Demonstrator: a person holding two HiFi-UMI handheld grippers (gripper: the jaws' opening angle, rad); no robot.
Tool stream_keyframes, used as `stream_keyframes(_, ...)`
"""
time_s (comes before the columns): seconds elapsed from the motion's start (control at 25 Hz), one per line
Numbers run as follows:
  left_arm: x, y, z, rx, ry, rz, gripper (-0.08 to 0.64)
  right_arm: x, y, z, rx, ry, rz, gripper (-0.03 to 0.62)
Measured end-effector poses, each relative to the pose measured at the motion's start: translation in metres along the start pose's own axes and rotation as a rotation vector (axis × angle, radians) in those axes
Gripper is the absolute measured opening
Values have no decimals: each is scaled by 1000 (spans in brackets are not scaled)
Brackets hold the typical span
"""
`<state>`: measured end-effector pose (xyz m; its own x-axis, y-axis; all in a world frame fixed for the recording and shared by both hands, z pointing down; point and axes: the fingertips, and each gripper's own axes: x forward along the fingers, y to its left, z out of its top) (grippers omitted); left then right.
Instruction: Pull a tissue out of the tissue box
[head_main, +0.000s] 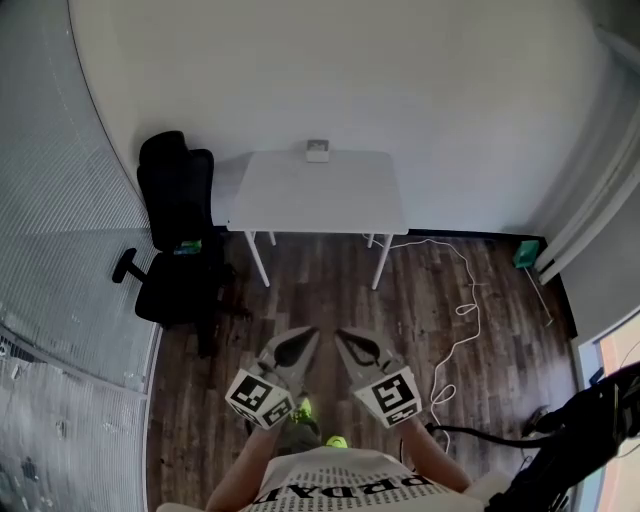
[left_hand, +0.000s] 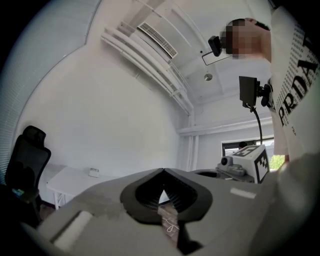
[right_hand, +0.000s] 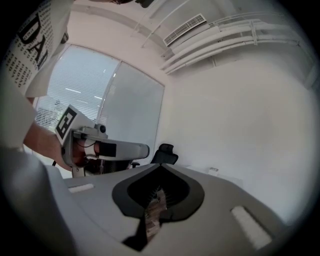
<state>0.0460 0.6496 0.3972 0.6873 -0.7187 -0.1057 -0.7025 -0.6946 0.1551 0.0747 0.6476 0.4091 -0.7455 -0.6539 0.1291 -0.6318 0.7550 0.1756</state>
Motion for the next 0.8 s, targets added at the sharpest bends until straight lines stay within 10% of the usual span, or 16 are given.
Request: stream_keyframes(0.8, 47, 147, 44, 3, -30, -53, -8, 144, -56, 34, -9, 6, -53, 8)
